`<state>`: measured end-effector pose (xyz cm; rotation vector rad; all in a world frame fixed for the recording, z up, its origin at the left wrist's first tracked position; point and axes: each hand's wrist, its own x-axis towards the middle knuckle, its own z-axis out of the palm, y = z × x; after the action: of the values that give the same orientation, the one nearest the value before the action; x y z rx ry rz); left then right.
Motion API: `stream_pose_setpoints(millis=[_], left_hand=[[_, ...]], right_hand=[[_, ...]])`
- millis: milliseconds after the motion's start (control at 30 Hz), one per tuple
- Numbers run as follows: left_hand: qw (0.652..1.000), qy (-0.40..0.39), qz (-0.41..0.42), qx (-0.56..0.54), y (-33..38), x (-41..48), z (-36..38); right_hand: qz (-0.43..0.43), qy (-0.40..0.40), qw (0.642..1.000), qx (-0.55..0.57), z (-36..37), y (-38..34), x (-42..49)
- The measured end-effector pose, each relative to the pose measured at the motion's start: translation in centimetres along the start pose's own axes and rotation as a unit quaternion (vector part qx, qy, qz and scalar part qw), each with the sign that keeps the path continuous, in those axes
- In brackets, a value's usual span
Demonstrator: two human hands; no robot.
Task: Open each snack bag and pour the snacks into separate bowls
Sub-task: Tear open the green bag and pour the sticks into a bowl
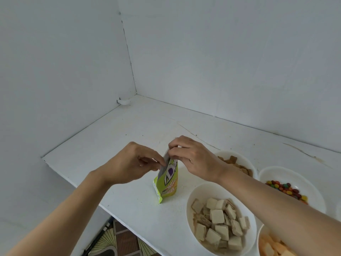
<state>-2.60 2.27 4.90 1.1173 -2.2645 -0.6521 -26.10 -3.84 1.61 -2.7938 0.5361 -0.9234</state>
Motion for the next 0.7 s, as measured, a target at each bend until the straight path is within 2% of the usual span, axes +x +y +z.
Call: stream_pose_setpoints(millis=[100,200,333,500,600,700], left_hand=[[0.993,0.01,0.055,0.101,-1.0,-0.2,0.1],[0.988,0.022,0.056,0.141,-1.8,-0.8,0.0],[0.977,0.077,0.057,0.19,-2.4,-1.4,-0.9],[0.937,0.159,0.062,0.304,-1.8,-1.9,-0.8],[0.941,0.122,0.081,0.305,-1.1,-1.5,0.6],[0.944,0.078,0.088,0.308,-0.7,-1.6,0.8]], right_hand=[[0.005,0.007,1.0,0.004,-0.6,0.3,-0.4],[0.003,-0.01,1.0,-0.015,-1.4,0.7,-1.1],[0.025,-0.028,0.998,-0.041,-2.2,1.5,-1.8],[0.015,-0.026,0.995,-0.1,-2.3,0.5,-2.5],[0.029,-0.022,0.993,-0.113,-2.0,-0.3,-2.5],[-0.012,-0.045,0.99,-0.136,-1.4,-1.1,-2.8]])
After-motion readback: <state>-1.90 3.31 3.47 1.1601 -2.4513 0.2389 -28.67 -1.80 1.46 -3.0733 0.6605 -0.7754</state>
